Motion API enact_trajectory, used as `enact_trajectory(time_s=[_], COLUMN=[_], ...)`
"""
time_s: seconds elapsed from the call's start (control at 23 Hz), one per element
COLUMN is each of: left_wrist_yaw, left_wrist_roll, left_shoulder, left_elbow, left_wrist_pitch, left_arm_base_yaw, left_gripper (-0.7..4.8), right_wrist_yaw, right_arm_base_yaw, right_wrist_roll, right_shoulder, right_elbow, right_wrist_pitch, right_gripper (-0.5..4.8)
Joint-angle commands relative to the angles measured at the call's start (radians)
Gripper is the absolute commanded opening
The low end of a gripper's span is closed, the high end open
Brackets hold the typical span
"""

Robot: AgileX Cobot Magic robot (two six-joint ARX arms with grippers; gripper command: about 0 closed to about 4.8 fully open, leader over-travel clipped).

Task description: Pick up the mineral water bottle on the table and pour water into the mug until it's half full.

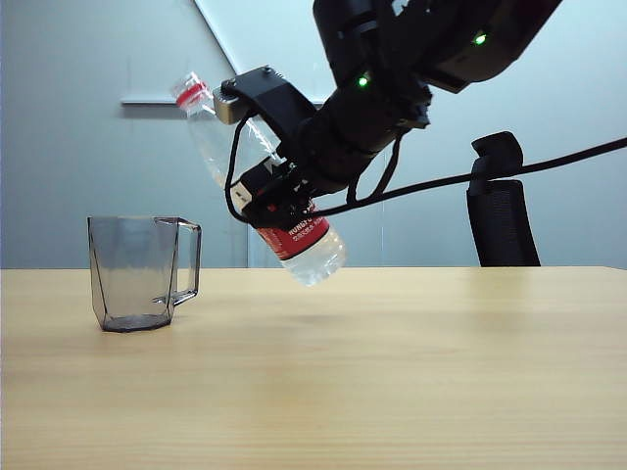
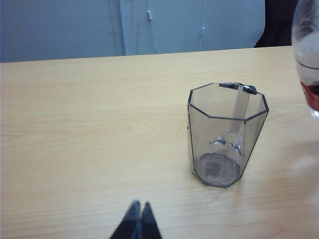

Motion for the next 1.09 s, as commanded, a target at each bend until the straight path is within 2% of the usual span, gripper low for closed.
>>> enact_trajectory(time_s=[0.04, 0.22, 0.3, 0.65, 1.09], left_wrist_yaw=[0.003, 0.003, 0.004, 0.004, 0.004], left_wrist_roll=[-0.003, -0.003, -0.003, -0.003, -0.003], left_shoulder=[0.001, 0.001, 0.001, 0.001, 0.001], left_elbow=[0.002, 0.002, 0.002, 0.002, 0.002], left_wrist_pitch=[0.013, 0.013, 0.014, 0.013, 0.013], left_arm_base_yaw=[-0.003, -0.056, -0.075, -0.085, -0.085], left_gripper=[-0.02, -0.02, -0.02, -0.02, -0.02], right_wrist_yaw=[0.039, 0.045, 0.083, 0.14, 0.145], right_arm_base_yaw=[0.003, 0.016, 0.023, 0.025, 0.024], right_wrist_roll=[-0.081, -0.178, -0.213, -0.343, -0.37], right_shoulder=[0.008, 0.029, 0.034, 0.039, 0.039], right_elbow=[0.042, 0.077, 0.082, 0.082, 0.082], right_wrist_pitch=[0.049, 0.027, 0.029, 0.03, 0.037], right_gripper=[2.6, 2.6, 2.6, 2.6, 2.6])
